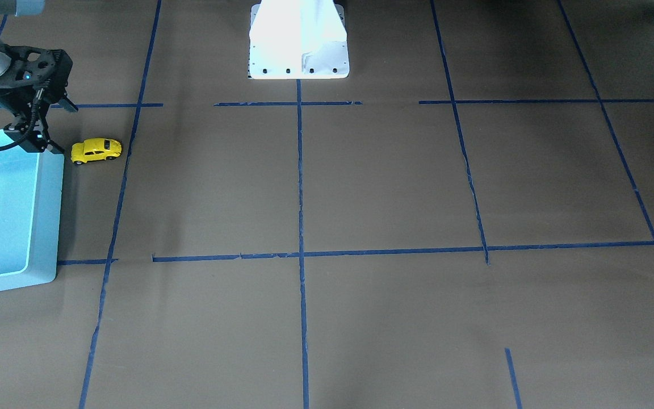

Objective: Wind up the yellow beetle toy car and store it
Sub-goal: 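Move the right gripper over the car beside the blue bin, then lower the right gripper and close it on the yellow car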

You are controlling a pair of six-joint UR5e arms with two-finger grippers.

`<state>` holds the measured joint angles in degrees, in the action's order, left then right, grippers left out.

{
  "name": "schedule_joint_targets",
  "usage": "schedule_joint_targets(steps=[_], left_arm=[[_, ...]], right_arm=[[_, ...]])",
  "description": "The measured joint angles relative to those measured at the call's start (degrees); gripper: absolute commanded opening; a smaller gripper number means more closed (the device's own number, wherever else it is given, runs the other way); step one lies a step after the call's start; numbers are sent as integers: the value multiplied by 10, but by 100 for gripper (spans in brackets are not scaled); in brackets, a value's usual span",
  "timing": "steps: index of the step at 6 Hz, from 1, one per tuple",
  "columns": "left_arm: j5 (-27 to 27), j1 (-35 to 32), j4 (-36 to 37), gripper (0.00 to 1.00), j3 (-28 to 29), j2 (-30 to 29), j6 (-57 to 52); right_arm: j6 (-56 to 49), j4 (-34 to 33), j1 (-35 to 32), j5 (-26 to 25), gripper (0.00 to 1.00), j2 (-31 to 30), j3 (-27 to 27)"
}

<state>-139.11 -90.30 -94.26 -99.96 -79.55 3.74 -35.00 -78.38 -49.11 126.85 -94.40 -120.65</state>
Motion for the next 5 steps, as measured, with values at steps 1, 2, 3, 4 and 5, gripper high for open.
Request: schedule_joint_targets(steps=[1,2,3,4,5], left_arm=[[4,0,0,100,8,3,0],[8,1,-1,100,14,4,-1],[14,1,0,100,15,2,-1],[20,1,1,100,16,-1,0],[23,1,3,100,13,1,0]], right_arm=[[2,43,33,-23,100,-29,0],[6,73,55,-47,100,-54,1],[6,83,66,-66,100,-69,2],[6,86,77,-83,100,-75,6],[5,88,90,-98,100,-76,16]])
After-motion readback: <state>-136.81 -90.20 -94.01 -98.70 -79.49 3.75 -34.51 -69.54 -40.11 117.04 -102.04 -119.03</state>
